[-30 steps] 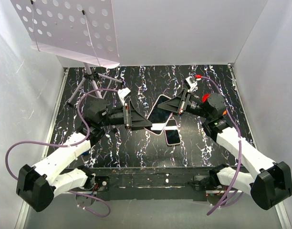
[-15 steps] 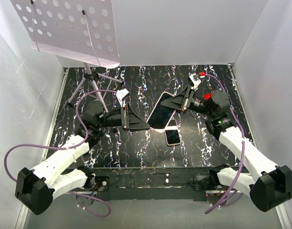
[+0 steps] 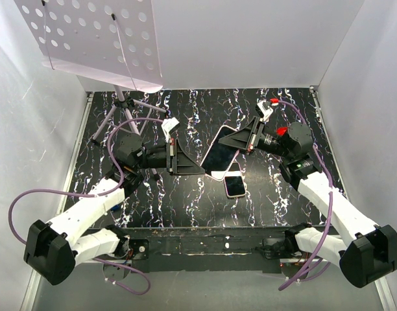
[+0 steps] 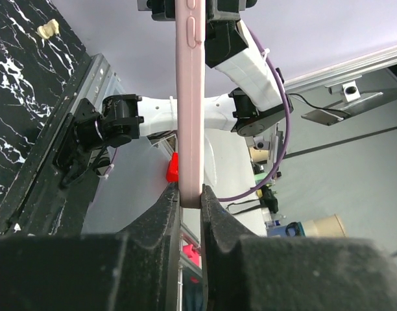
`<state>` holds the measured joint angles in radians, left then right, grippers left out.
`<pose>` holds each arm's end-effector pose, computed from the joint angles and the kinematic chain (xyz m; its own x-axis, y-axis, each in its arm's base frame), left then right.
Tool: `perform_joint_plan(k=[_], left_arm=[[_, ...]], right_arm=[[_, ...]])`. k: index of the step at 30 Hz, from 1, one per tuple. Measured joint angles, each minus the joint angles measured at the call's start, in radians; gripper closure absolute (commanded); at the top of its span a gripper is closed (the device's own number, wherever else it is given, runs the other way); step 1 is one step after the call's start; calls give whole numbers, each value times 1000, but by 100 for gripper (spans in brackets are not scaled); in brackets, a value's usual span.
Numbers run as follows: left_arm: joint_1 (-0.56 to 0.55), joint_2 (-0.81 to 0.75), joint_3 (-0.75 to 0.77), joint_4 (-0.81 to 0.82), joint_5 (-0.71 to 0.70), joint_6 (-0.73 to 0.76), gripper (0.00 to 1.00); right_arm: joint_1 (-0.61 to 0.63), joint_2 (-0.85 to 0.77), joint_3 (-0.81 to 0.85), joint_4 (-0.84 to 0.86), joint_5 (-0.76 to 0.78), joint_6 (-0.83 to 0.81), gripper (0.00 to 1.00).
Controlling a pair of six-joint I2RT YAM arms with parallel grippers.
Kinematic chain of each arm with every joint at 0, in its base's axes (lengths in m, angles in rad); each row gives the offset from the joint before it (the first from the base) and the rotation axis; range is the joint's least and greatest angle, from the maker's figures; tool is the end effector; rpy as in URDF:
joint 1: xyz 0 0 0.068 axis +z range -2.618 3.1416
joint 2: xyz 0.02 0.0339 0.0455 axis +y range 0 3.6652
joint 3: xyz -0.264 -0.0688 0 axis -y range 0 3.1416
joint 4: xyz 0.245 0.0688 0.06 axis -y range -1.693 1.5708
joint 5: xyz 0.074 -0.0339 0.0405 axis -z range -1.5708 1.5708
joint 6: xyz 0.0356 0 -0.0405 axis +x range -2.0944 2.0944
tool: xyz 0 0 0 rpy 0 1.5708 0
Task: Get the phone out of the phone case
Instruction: Remove the phone case from the phone.
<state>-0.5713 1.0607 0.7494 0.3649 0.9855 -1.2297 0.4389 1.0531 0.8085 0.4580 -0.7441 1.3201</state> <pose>0.1827 -0.1527 0.3310 -0.9263 -0.0235 -0.3761 0.3766 -0.0224 -0.9261 0.2066 0.1236 0.3630 -0.8358 0.3950 -0.3814 -0.4119 0.0082 0.9112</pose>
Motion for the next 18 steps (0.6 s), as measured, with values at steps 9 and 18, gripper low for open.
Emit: perform_joint_plan(k=[9, 18], left_arm=[[2, 6, -6, 245, 63, -51, 100], [-11, -45, 3, 416, 113, 43, 100]], right_arm=[[2, 20, 25, 112, -47, 59, 99], [64, 114, 41, 488, -127, 280, 99]])
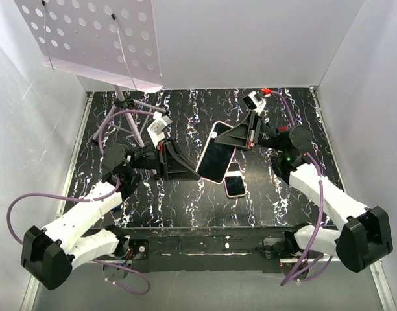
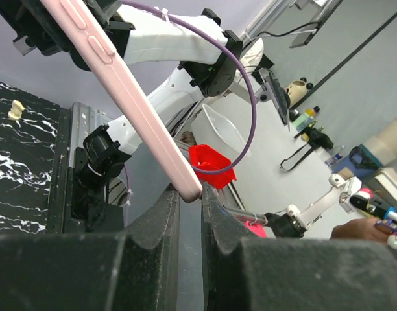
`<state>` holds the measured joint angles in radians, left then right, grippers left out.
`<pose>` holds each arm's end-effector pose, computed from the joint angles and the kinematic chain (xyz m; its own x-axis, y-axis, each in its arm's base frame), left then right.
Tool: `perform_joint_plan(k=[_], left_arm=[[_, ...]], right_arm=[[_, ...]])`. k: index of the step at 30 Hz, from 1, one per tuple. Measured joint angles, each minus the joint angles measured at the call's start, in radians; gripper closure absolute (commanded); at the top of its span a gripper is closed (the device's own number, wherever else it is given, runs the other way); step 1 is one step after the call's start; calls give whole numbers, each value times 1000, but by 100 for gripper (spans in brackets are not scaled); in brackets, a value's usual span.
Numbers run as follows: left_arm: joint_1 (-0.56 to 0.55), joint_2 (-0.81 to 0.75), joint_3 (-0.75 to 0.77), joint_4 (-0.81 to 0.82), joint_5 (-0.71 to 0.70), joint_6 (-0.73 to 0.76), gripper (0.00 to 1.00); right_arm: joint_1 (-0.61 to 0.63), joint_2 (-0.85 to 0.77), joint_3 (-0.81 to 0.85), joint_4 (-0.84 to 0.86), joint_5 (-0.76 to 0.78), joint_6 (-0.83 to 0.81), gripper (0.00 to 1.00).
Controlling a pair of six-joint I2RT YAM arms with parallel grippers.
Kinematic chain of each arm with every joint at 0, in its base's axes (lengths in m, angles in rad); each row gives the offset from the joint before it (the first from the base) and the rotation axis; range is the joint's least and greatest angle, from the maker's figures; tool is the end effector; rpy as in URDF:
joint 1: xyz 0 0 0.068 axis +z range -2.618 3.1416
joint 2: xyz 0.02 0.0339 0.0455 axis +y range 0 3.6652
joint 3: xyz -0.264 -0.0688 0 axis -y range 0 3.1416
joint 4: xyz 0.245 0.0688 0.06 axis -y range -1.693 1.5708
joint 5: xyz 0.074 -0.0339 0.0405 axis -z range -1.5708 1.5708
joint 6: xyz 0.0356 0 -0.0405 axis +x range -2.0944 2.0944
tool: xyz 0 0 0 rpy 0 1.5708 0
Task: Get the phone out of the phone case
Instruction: Remove the phone case from the phone.
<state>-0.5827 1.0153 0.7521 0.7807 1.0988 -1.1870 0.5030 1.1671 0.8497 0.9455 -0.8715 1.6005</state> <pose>0.1590 -0.1428 0.3766 -0.6766 -0.0590 -0.7340 0.7187 -0.2698 -0.6408 0.2026 0.1426 0.3938 -0.8677 0.2569 -0.4255 -0.4893 -0.2910 0.8221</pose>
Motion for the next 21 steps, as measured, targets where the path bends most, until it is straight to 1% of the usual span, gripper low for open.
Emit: perform_joint_plan(k=[5, 9, 12, 14, 16, 21], left_arm=[[-4, 1, 46, -109, 18, 109, 100], [-9, 4, 96, -253, 16, 210, 100], [-11, 10, 128, -369, 7, 283, 100], [-11, 16, 137, -412, 3, 315, 100], [-12, 23, 136, -420, -1, 332, 100], [-14, 43, 80, -323, -12, 354, 100]], right_arm=[[10, 33, 28, 81, -22, 42, 99], [7, 65, 40, 163, -26, 79, 99], [1, 89, 56, 181, -36, 91, 99], [-5, 100, 68, 184, -43, 90, 99], [-8, 110, 77, 191, -50, 90, 99], [-9, 150, 97, 219, -60, 91, 99]])
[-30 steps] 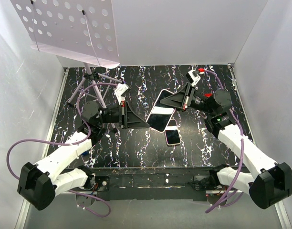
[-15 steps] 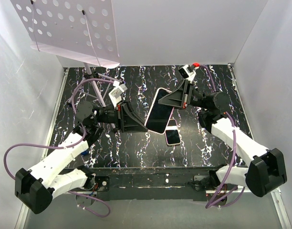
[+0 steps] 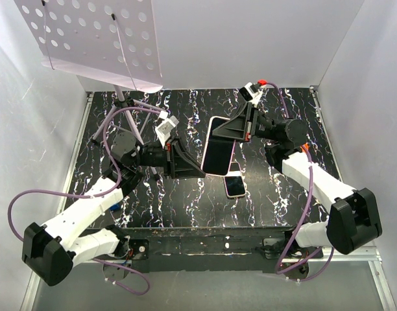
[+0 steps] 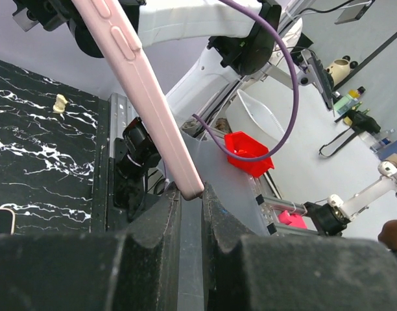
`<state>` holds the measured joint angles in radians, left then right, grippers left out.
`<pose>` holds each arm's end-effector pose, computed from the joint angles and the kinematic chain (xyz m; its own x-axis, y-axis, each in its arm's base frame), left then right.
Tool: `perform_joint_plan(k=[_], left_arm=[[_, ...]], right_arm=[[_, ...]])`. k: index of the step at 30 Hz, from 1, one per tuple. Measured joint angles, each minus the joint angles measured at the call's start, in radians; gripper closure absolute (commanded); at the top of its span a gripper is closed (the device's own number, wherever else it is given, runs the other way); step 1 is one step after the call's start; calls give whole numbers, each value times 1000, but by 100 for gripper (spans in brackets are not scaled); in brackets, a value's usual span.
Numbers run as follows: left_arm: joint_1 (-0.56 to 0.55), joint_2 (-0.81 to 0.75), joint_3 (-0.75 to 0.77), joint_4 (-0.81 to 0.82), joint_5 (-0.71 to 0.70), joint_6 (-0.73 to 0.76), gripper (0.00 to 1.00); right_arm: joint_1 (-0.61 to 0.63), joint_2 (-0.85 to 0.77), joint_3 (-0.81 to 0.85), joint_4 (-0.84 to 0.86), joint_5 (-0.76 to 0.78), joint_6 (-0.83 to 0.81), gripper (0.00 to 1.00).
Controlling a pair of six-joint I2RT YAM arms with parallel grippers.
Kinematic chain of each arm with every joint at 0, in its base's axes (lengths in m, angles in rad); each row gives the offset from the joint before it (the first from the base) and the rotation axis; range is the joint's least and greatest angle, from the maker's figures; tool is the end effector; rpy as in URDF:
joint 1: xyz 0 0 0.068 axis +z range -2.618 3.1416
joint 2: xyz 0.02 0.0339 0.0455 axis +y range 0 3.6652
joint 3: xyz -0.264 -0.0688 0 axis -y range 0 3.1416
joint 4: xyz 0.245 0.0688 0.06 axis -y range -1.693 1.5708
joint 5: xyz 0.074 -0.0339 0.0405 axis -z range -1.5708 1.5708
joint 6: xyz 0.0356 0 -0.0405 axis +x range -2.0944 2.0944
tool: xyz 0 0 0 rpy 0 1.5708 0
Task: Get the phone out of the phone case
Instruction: Remove the phone case from the phone.
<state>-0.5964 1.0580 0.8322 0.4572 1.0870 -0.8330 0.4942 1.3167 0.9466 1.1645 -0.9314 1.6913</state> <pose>0.1733 -0.1557 0.3679 -0.5932 -0.0133 -0.8050 0.7957 -0.1620 -0.5837 0.2246 0.1535 0.4043 -0.8479 0.2160 -0.4841 -0.5300 -0.3670 0.7645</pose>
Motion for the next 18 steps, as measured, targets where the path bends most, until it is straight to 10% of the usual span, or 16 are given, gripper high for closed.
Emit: perform_joint_plan(k=[18], left_arm=[[-11, 37, 108, -390, -174, 167, 100]], right_arm=[[21, -31, -44, -77, 192, 7, 99]])
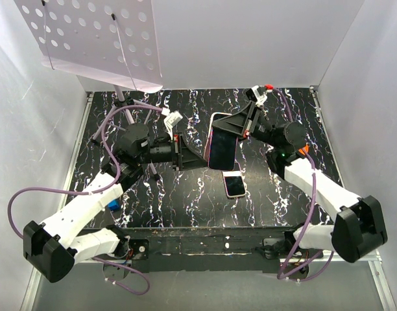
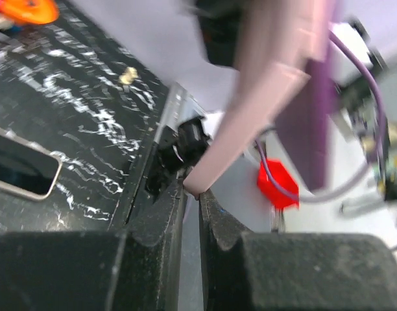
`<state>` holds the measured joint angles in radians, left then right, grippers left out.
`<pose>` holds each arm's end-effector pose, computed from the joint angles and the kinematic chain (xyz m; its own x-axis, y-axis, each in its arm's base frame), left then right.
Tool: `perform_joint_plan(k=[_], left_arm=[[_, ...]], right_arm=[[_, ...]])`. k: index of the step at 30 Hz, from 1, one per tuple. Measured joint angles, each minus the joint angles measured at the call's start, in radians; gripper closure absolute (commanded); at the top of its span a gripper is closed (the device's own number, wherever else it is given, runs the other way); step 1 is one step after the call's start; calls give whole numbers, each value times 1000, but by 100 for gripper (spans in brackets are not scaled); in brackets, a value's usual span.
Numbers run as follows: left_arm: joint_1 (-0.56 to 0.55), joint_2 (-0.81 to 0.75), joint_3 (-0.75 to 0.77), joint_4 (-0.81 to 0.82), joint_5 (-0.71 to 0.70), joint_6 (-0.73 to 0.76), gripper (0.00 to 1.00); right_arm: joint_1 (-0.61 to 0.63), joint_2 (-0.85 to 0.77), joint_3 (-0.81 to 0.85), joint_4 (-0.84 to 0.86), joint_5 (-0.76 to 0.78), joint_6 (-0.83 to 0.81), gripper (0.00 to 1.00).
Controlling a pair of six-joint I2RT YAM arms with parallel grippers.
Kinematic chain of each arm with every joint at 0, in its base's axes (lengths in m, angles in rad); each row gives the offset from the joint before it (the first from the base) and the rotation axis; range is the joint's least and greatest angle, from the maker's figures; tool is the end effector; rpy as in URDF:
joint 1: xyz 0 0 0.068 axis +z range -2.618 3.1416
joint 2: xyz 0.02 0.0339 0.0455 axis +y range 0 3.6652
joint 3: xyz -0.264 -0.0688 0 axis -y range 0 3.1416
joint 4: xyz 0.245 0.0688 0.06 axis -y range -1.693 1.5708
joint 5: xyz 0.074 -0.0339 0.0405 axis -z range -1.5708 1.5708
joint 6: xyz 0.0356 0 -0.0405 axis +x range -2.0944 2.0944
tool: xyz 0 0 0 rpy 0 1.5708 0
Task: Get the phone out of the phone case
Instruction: Remove the phone case from the phone.
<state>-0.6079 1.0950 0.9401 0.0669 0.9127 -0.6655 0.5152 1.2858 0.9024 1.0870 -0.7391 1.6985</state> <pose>0.1857 -0.1635 0.3612 -0.6719 0.0074 -0.7406 0.7391 0.0718 -0.6698 0.2248 0.1548 0.3957 -0.8762 0.3463 -0.3352 -0.4551 -0.3658 0.8118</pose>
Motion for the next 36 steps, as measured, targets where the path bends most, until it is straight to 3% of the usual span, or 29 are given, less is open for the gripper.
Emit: perform_joint_plan(k=[2, 4, 9, 10, 13, 19, 23, 27, 30, 36], left_arm=[[3, -12, -11, -67, -132, -51, 97], [0, -44, -46, -72, -212, -93, 85], [-3, -170, -143, -35, -337, -137, 73], [-3, -182, -150, -32, -356, -140, 67], [0, -182, -148, -46, -387, -146, 50], [11, -192, -144, -121, -388, -118, 32], [16, -275, -145, -223, -397, -51, 8], [18, -366, -143, -284, -388, -18, 9], [18, -385, -125, -274, -345, -43, 21], [3, -241, -121, 54, -176, -311, 23]], right_arm=[[7, -48, -24, -79, 63, -51, 99], [22, -89, -39, -169, 125, -129, 99], [68, -128, -50, -311, 296, -201, 99], [72, -125, -50, -314, 315, -191, 99], [74, -113, -50, -323, 345, -173, 99], [59, -131, -49, -444, 351, -236, 99], [24, -183, -42, -576, 322, -316, 99], [-3, -225, -9, -690, 291, -416, 99], [-13, -235, -1, -725, 287, -452, 99], [-14, -233, -1, -750, 283, -472, 99]])
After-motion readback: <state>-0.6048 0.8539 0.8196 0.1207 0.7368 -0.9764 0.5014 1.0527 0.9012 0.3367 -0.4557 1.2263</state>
